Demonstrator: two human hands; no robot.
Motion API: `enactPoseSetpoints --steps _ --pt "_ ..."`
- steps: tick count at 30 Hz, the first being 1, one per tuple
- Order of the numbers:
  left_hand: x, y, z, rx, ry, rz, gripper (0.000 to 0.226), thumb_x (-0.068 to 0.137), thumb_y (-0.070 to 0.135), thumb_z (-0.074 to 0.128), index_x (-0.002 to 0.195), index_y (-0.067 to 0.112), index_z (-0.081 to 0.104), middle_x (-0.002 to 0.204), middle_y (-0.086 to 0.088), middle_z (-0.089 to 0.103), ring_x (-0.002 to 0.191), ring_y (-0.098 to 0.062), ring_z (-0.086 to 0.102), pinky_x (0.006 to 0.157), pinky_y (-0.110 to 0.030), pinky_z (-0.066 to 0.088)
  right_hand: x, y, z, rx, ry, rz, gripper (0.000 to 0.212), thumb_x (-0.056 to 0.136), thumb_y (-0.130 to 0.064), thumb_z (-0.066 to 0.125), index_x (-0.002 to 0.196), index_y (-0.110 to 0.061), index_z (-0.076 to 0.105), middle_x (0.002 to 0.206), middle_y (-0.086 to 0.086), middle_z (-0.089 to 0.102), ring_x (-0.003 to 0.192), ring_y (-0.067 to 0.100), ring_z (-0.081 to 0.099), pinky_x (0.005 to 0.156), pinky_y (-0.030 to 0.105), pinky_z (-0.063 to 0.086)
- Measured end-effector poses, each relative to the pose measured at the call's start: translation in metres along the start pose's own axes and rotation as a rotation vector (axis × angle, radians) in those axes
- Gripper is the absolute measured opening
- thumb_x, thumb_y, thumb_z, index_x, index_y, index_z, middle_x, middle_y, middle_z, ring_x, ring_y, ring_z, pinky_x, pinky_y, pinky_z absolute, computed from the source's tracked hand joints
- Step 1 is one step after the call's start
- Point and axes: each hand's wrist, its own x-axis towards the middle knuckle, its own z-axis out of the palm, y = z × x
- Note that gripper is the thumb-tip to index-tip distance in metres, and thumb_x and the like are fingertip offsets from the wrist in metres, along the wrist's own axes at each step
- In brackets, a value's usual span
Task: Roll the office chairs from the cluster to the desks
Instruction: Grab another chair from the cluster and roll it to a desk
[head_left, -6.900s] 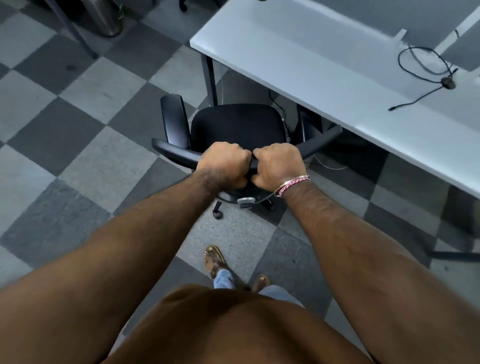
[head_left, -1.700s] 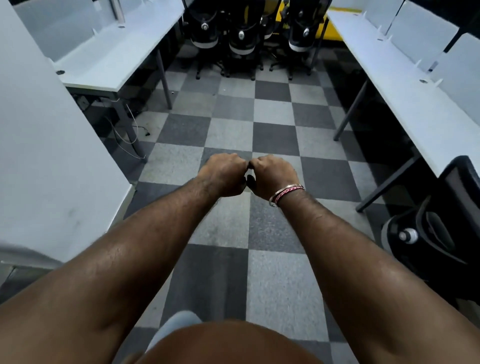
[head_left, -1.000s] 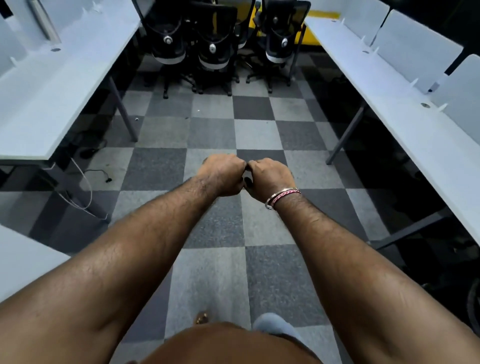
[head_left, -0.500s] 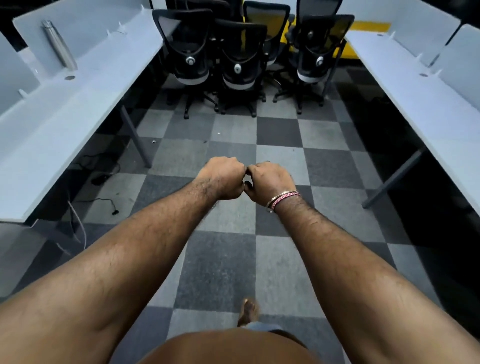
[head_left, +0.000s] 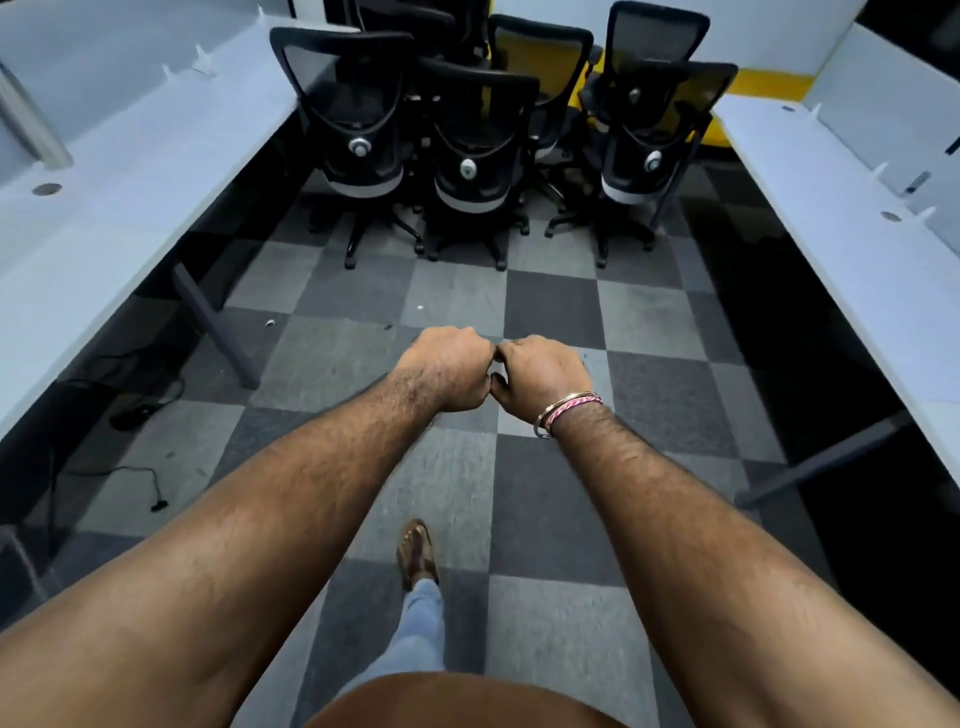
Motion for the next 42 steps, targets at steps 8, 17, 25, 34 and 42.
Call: enactPoseSetpoints --steps 8,17,25,34,42 --pt "0.188 -0.077 -0.016 -0.07 0.003 0.062 0.03 0.094 0.032 0.056 0.12 0.025 0.069 0.104 -0.002 0.072 0.095 -0.027 0.071 0.082 -0.043 0.061 0.175 0.077 0.0 -0.008 -0.021 0.08 0.027 0.09 -0.039 0.056 0.11 -0.024 0.066 0.104 0.0 0.07 0.1 0.023 0.063 0.071 0.032 0.044" --pt "0.377 -0.151 -0.036 -0.002 0.014 0.092 0.025 0.096 0.034 0.055 0.112 0.024 0.07 0.098 -0.001 0.071 0.09 -0.026 0.07 0.075 -0.039 0.057 0.355 0.16 0.015 0.005 -0.005 0.112 0.028 0.091 -0.04 0.055 0.109 -0.022 0.065 0.106 0.002 0.07 0.1 0.025 0.064 0.075 0.034 0.047" --pt "0.569 -0.213 -0.034 0.021 -0.004 0.034 0.026 0.096 0.036 0.055 0.115 0.026 0.07 0.095 0.002 0.071 0.087 -0.024 0.069 0.071 -0.036 0.054 0.542 0.257 0.061 -0.008 0.003 0.012 0.031 0.092 -0.044 0.052 0.109 -0.021 0.064 0.1 -0.001 0.069 0.095 0.022 0.063 0.071 0.033 0.046" --pt "0.739 -0.284 -0.072 0.034 0.047 -0.049 0.018 0.092 0.036 0.055 0.093 0.023 0.069 0.084 0.004 0.067 0.073 -0.022 0.061 0.062 -0.035 0.045 0.724 0.34 0.052 0.017 0.03 -0.062 0.025 0.089 -0.042 0.051 0.093 -0.02 0.063 0.093 0.0 0.069 0.089 0.026 0.066 0.062 0.033 0.039" --pt "0.876 -0.36 -0.054 0.013 0.023 -0.042 0.02 0.094 0.035 0.054 0.102 0.022 0.068 0.096 0.0 0.071 0.08 -0.022 0.064 0.066 -0.035 0.046 0.87 0.379 0.086 -0.001 -0.01 -0.075 0.027 0.09 -0.039 0.051 0.101 -0.019 0.064 0.1 0.002 0.07 0.096 0.026 0.064 0.068 0.034 0.041"
